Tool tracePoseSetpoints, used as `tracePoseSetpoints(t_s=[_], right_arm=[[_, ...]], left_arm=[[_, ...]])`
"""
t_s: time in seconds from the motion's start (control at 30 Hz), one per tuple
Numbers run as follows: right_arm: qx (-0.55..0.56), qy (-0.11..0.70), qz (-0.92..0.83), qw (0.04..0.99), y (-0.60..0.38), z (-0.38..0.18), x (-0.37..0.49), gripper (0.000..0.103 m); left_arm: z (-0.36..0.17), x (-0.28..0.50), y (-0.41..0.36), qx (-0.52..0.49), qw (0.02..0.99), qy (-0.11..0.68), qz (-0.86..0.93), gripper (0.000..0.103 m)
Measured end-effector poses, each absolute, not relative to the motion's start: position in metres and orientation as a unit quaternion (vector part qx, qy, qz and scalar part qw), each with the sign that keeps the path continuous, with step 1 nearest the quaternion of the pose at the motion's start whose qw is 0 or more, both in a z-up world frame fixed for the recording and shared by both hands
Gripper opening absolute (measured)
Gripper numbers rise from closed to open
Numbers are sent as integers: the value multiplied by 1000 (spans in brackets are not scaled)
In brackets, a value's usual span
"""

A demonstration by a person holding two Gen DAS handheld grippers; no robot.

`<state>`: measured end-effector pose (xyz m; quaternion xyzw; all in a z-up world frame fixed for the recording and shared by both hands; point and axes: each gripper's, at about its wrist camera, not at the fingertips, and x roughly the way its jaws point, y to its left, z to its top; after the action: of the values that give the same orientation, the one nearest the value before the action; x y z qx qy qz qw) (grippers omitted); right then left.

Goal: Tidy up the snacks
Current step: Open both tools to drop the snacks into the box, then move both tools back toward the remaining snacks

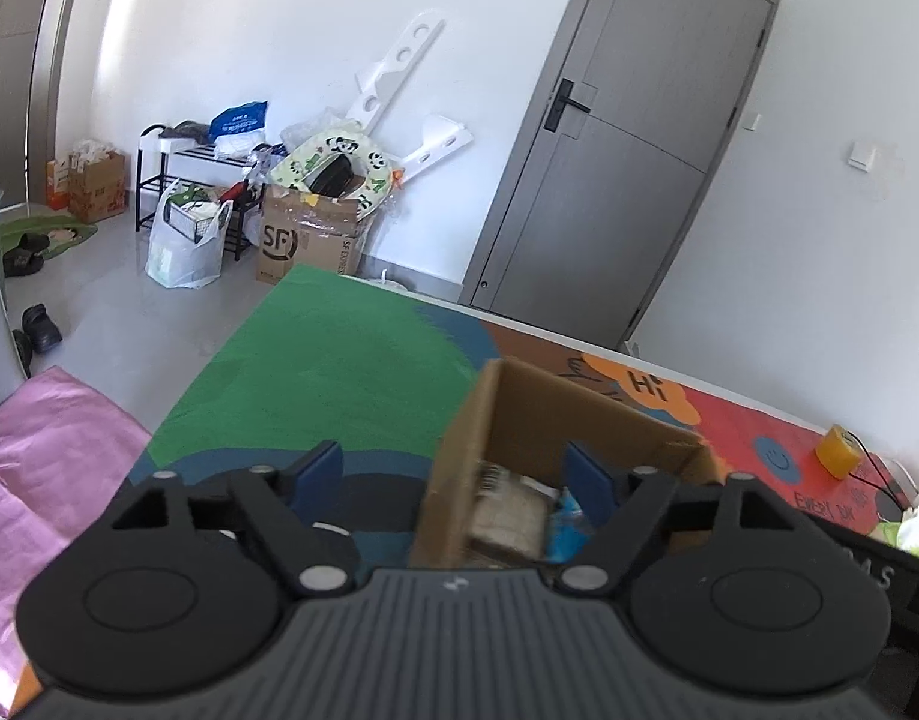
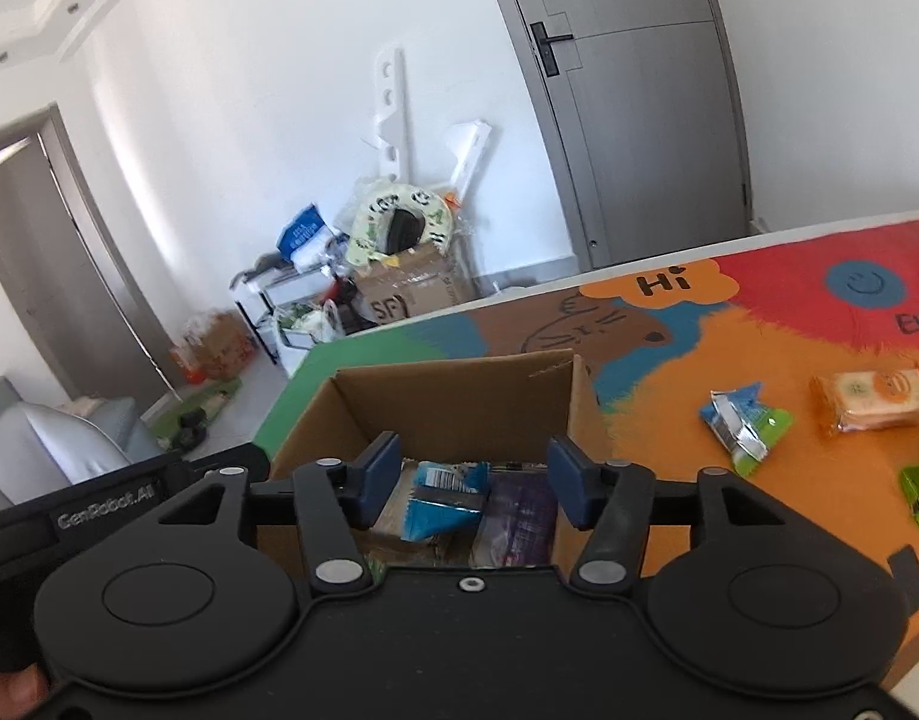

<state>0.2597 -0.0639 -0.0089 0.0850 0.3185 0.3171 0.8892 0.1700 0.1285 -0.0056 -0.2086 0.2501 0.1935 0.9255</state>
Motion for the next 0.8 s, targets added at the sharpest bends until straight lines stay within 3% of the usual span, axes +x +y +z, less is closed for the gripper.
tracePoseSetpoints(t_s=[0.07,0.3,0.57,0.8], right_arm=[[82,313,304,896,-72,-8,258,65],[96,302,294,902,-110,-6,246,68],[122,297,250,914,-155,-7,230,87],[124,280,237,922,-189,0,214,88]], left_arm=[[-4,168,120,-202,928,248,189,87],[-1,164,92,-187,931,253,184,91],[5,158,60,-171,936,259,166,92],[15,152,29,-155,944,254,144,95]])
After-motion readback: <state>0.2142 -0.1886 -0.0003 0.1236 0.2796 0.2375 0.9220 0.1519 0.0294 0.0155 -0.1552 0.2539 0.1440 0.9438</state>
